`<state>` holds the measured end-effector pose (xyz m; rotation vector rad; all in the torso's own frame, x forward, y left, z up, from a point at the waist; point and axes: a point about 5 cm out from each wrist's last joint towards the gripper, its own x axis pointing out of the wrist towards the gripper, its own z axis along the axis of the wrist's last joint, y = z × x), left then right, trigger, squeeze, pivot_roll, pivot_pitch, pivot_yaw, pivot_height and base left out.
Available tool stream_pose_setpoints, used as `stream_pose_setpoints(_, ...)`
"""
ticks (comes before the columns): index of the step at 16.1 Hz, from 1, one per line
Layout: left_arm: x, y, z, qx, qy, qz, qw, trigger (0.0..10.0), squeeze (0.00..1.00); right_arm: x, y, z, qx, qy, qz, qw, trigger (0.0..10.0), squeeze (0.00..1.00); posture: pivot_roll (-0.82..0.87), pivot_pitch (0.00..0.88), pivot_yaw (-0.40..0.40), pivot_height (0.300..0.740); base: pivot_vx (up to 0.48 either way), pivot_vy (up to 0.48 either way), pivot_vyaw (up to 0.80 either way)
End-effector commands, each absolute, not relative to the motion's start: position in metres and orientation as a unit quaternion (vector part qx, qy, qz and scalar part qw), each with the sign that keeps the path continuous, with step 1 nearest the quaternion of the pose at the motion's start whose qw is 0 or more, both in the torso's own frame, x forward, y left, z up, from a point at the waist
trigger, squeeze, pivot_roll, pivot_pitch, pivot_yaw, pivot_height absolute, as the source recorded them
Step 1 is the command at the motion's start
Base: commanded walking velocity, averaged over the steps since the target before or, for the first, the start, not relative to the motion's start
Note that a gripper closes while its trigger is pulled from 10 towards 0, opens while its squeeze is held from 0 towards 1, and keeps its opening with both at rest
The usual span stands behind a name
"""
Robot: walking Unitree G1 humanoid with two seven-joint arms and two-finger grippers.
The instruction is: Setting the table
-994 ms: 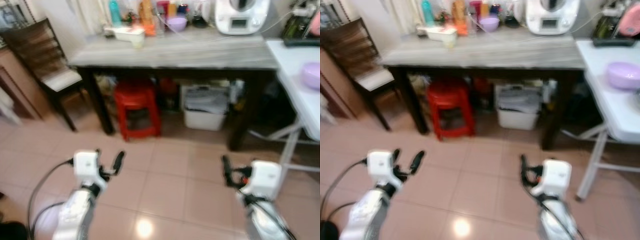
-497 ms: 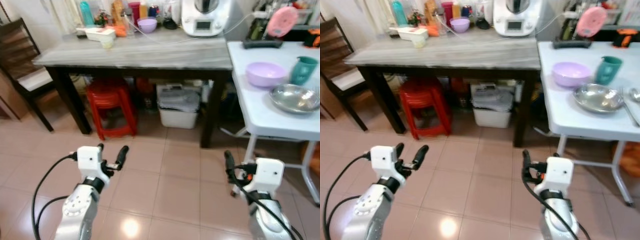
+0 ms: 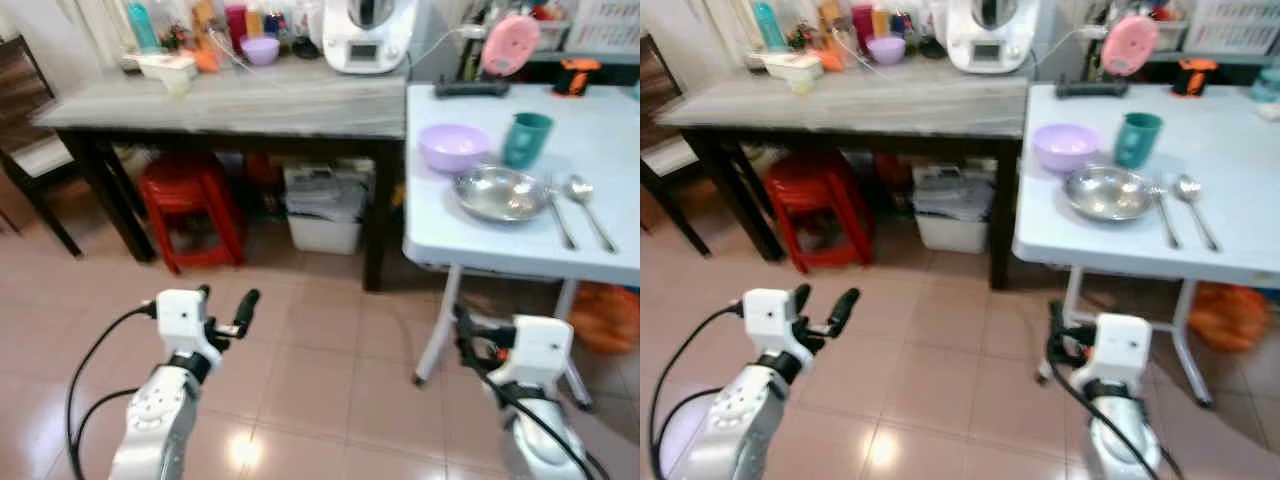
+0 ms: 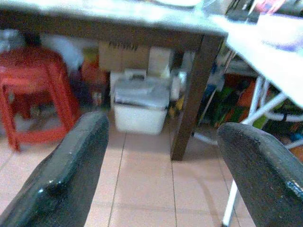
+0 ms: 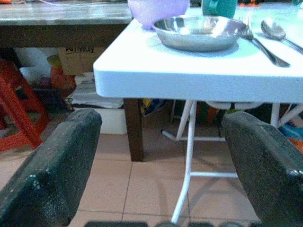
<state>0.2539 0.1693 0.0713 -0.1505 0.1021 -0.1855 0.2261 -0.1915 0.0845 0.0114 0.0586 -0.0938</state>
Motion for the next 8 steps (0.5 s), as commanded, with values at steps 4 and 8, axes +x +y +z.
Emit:
stream_pose_setpoints(4,0.2559,0.1722,0.0747,-0.074,0.047,-0.088,0.992,10.0,0.00,0.2282,-0.1904,0.0892,0.000,0.020,-0.045,0.999,10.0,0.00,-0.05,0.022,0.091,0.740,0.000,-0.480,0.00)
stream_pose_setpoints(8,0.2561,0.1719,0.0748,-0.073,0.046,-0.089,0.992,10.0,0.00,0.2278,-0.1908,0.0882,-0.002,0.022,-0.049,0.999,10.0,0.00,-0.05,0.024,0.093,0.740,0.000,-0.457,0.00)
